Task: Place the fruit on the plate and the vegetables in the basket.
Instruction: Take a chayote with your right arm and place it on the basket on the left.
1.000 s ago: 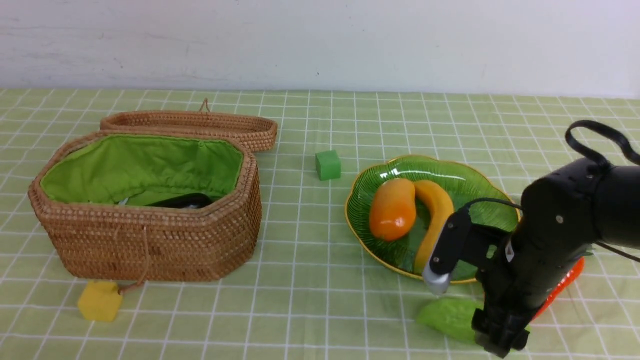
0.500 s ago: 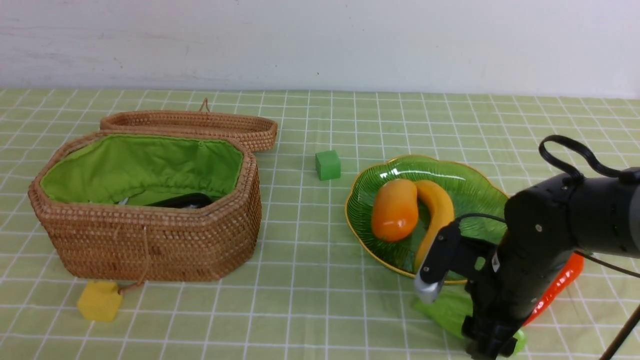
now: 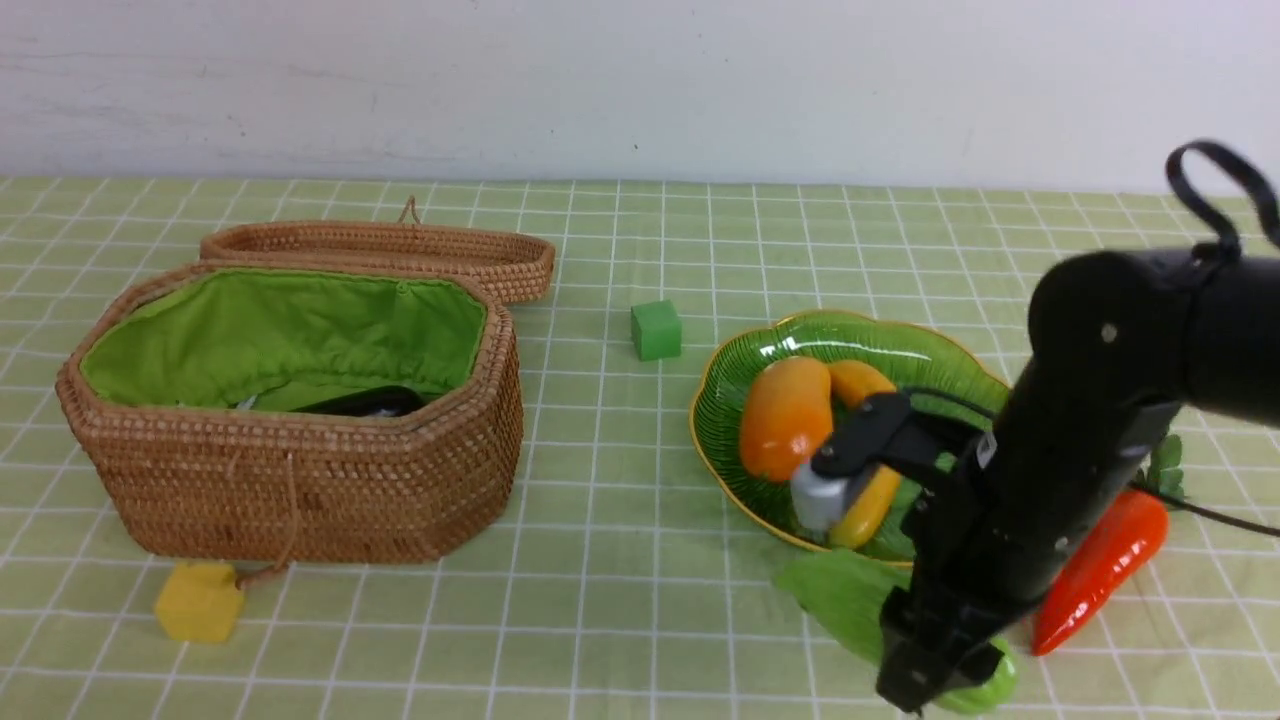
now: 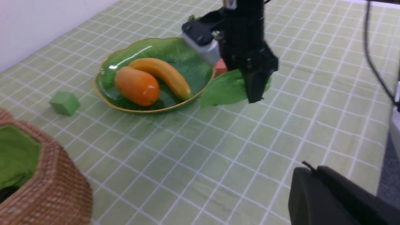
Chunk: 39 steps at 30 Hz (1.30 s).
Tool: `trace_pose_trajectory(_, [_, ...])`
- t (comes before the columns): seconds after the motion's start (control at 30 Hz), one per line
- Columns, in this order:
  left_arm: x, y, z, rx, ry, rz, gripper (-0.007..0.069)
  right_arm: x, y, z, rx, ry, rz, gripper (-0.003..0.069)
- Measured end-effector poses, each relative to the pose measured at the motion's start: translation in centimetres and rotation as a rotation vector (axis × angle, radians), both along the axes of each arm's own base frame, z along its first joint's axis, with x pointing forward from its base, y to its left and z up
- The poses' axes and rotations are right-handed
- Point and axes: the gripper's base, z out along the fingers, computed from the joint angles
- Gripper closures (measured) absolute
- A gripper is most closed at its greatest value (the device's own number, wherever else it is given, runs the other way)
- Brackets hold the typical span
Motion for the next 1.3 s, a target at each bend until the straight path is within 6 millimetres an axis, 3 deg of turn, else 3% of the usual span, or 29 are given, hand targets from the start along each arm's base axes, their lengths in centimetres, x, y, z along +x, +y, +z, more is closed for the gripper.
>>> trace_pose_trajectory(0.07, [0.6, 0.5, 0.2, -0.023, -0.006, 0.092, 0.0627, -0.4, 2.4, 3.7, 0.084, -0.088, 0.05, 0.0192])
trace_pose_trajectory(0.13, [0.9, 0.8, 0.3, -0.041, -0.007, 0.147, 0.0627, -0.4, 3.8, 6.0, 0.138, -0.158, 0.076, 0.0192])
trace_pose_trajectory(0.2, [1.6, 1.5, 0.5, -0.091, 0.002, 0.27, 0.0627, -0.4, 6.8, 9.7, 0.24, -0.3, 0.125, 0.0192])
trace_pose_trajectory(0.23, [1.8, 1.8, 0.6, -0.106, 0.0, 0.313, 0.0627, -0.3, 8.0, 11.0, 0.287, -0.359, 0.14, 0.0192])
trace_pose_trajectory(0.27, [1.9, 1.9, 0.6, -0.1, -0.011, 0.325, 0.0627, -0.4, 8.5, 11.0, 0.296, -0.366, 0.147, 0.0192])
trace_pose_trajectory(0.33, [2.3, 2.5, 0.9, -0.141, -0.018, 0.416, 0.0625, 0.6, 11.7, 13.4, 0.418, -0.509, 0.153, 0.0192])
trace_pose_trajectory(0.43, [2.8, 3.3, 1.3, -0.175, -0.052, 0.517, 0.0624, 2.8, 15.7, 13.3, 0.515, -0.633, 0.141, 0.0192])
trace_pose_trajectory(0.5, [2.9, 3.5, 1.3, -0.192, -0.054, 0.552, 0.0623, 3.5, 16.9, 13.4, 0.548, -0.684, 0.138, 0.0192])
trace_pose_trajectory(0.57, [3.1, 4.1, 1.4, -0.226, -0.05, 0.62, 0.0622, 5.4, 20.0, 11.8, 0.59, -0.778, 0.146, 0.0192])
trace_pose_trajectory(0.7, [3.2, 4.5, 1.4, -0.235, -0.041, 0.676, 0.0621, 7.1, 22.4, 9.4, 0.6, -0.851, 0.163, 0.0186])
trace_pose_trajectory(0.8, [3.2, 4.6, 1.3, -0.23, -0.034, 0.689, 0.0621, 7.6, 23.1, 8.0, 0.593, -0.857, 0.163, 0.0125])
trace_pose_trajectory(0.83, [3.2, 4.6, 1.3, -0.229, -0.034, 0.69, 0.062, 7.9, 23.5, 6.8, 0.58, -0.85, 0.168, 0.0034])
trace_pose_trajectory(1.0, [3.2, 4.7, 1.3, -0.23, -0.034, 0.692, 0.062, 8.0, 23.6, 6.2, 0.563, -0.832, 0.18, -0.0015])
trace_pose_trajectory(1.13, [3.2, 4.6, 1.3, -0.23, -0.033, 0.692, 0.062, 7.5, 23.4, 6.5, 0.535, -0.794, 0.212, 0.0021])
trace_pose_trajectory(1.2, [3.1, 4.6, 1.3, -0.241, -0.02, 0.688, 0.062, 6.5, 22.7, 7.2, 0.488, -0.708, 0.251, 0.0078])
trace_pose_trajectory(1.3, [3.0, 4.2, 1.0, -0.277, 0.041, 0.657, 0.062, 4.2, 20.3, 9.8, 0.376, -0.565, 0.262, 0.0218])
